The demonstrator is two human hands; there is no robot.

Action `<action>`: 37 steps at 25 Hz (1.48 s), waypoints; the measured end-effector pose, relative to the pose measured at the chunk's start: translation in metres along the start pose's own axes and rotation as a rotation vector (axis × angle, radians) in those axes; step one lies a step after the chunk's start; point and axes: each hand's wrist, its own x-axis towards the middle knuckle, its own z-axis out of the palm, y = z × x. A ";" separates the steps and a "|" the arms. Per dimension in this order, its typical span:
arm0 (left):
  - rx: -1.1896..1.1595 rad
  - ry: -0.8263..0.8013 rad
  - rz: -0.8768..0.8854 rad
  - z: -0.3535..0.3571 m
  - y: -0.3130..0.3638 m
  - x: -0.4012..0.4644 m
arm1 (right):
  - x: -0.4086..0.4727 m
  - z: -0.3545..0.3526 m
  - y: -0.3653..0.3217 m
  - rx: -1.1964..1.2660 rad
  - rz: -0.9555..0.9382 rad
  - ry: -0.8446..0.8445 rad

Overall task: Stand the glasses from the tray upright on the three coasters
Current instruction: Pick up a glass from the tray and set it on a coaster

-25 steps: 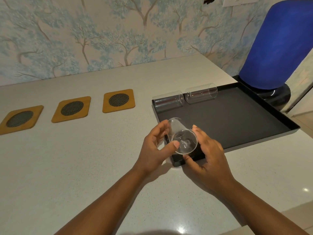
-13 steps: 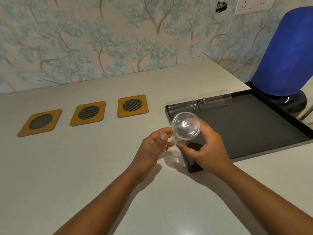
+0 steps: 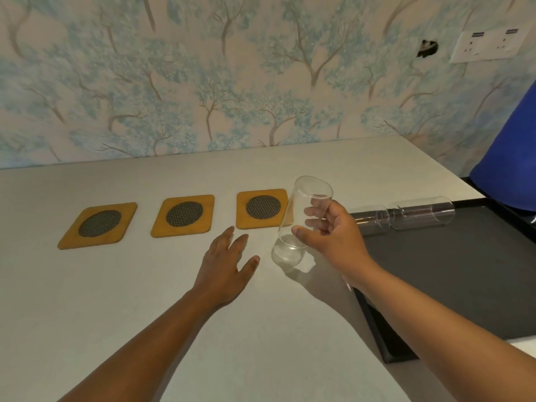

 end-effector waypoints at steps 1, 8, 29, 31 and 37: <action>-0.004 -0.004 -0.008 -0.003 -0.007 0.011 | 0.012 0.008 0.002 0.000 0.020 -0.005; 0.039 0.092 0.050 -0.011 -0.028 0.068 | 0.094 0.063 0.036 -0.111 0.038 0.012; -0.030 0.105 0.048 -0.005 -0.031 0.072 | 0.141 0.097 0.079 -0.416 -0.004 0.008; -0.023 0.105 0.046 -0.005 -0.030 0.072 | 0.141 0.098 0.081 -0.472 -0.018 0.009; -0.008 0.096 0.040 -0.005 -0.030 0.073 | 0.138 0.099 0.080 -0.524 -0.039 0.031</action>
